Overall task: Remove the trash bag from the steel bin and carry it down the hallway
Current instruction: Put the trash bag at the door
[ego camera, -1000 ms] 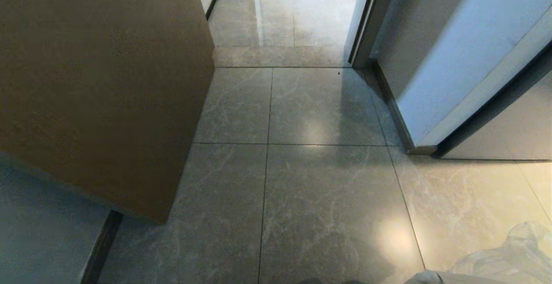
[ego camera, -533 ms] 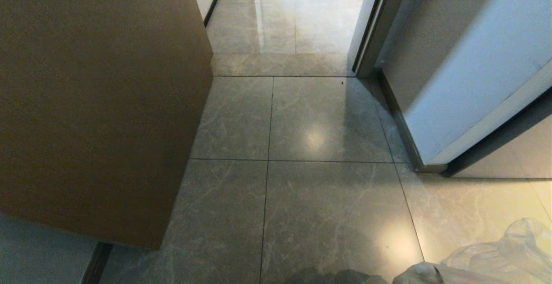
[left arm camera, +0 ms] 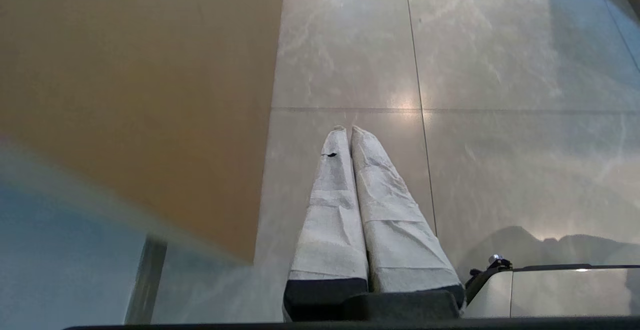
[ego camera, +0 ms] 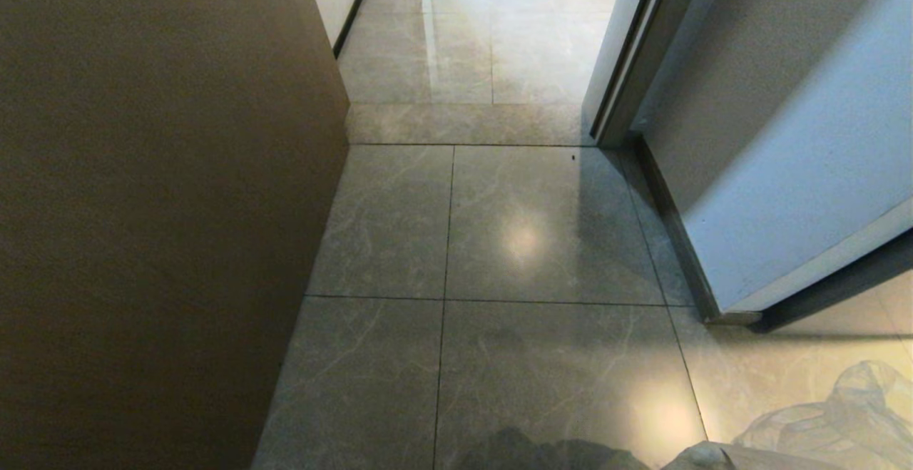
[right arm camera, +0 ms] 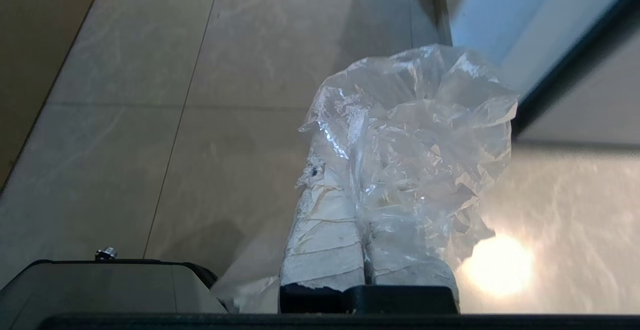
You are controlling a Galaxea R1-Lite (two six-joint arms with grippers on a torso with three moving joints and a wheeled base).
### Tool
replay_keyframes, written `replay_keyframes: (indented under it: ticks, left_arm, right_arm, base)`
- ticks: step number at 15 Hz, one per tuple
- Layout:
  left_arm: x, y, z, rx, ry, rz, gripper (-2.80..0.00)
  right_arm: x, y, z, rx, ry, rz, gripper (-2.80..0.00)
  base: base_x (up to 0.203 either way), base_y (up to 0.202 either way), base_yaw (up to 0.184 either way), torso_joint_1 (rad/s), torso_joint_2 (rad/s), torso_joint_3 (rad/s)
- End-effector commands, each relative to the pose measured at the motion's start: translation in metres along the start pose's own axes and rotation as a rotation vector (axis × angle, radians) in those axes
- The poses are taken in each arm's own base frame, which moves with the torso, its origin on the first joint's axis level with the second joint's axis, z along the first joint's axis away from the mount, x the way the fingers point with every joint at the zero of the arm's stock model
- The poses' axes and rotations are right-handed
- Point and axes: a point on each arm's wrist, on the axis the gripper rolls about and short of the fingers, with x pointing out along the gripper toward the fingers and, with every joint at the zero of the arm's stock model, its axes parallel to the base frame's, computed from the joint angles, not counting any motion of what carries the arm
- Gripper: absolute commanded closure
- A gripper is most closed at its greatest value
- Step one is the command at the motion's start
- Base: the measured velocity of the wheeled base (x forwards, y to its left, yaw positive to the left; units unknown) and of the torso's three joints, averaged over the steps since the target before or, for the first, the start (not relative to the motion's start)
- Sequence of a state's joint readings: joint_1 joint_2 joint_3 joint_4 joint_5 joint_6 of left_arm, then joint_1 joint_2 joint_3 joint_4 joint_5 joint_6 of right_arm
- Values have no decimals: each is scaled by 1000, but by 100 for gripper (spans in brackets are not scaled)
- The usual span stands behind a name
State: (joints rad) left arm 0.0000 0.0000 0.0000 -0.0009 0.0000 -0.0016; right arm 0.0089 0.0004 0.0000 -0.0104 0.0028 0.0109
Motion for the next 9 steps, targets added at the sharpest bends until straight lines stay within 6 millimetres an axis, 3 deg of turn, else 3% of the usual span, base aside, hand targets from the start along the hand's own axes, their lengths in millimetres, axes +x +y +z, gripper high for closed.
replay_keyframes:
  ticks: [1,9]
  left_arm:
    - [0,0,0,0,-1,0,0]
    - [0,0,0,0,-1,0,0]
  right_arm:
    - [0,0,0,0,2,1,0]
    - [0,0,0,0,2,1,0]
  base:
    - [189,0,1,-2,-1,-2]
    - [193,0,0,2,3,3]
